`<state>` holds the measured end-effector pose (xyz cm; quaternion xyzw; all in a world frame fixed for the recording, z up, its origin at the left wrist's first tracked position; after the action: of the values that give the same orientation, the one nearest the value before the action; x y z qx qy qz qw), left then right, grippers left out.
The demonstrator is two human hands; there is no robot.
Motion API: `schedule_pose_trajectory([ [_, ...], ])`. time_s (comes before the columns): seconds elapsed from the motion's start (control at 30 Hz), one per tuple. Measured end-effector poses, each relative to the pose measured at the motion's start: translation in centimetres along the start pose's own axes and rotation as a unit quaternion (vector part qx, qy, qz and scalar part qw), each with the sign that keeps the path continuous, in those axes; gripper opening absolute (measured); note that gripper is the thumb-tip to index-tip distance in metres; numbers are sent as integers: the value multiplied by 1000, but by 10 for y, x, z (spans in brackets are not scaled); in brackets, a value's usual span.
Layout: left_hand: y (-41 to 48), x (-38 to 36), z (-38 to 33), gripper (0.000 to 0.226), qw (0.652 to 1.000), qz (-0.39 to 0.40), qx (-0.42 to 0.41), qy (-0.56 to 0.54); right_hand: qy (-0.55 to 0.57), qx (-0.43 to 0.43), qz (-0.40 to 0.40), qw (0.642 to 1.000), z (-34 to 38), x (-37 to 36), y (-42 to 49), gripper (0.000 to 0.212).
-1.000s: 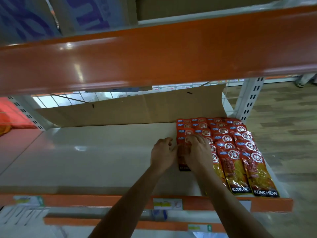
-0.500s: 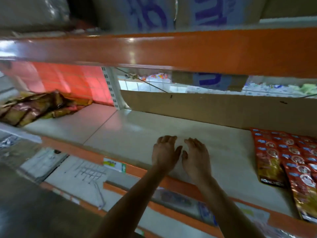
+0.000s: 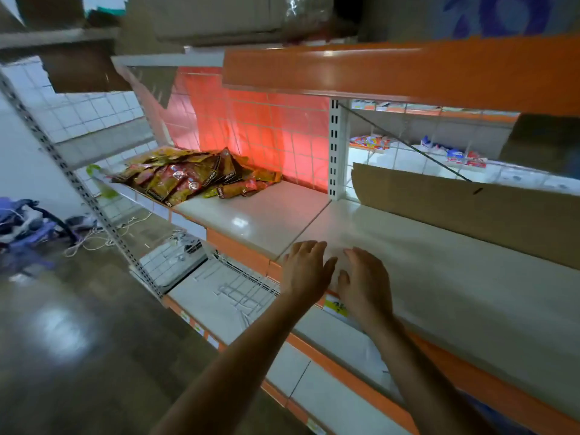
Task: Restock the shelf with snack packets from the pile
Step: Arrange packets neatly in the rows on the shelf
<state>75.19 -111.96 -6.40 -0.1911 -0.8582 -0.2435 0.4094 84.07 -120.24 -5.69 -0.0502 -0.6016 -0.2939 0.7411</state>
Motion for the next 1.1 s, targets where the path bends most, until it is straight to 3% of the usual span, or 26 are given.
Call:
schedule_pose_trajectory([
  [0.2,37,29,71,49,999,-14,50,6,17,25,19,999,71,-35,49,36],
  [0.47,106,85,160,51,995,-27,91,32,54,44,46,996,161,-87,133,46],
  [0.7,139,102,219,55,992,-27,118,31,48,48,65,996,200,-123,180,43],
  [0.87,173,118,255,46,994,-40,103,19,24,61,70,995,228,-145,214,37],
  [1.1,240,160,304,42,997,-68,46,12,73,13,29,997,282,-162,273,36],
])
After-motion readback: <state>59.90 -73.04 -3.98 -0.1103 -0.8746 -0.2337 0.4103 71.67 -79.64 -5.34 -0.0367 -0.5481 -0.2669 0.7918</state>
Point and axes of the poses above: each hand's wrist, its own y-axis towards the middle knuckle, its own x-axis out of the back of the hand, z = x × y, the point moved 7 cm from there along y, towards the middle knuckle, and after that the axes turned 15 degrees about -y, right-handed, at the moved point
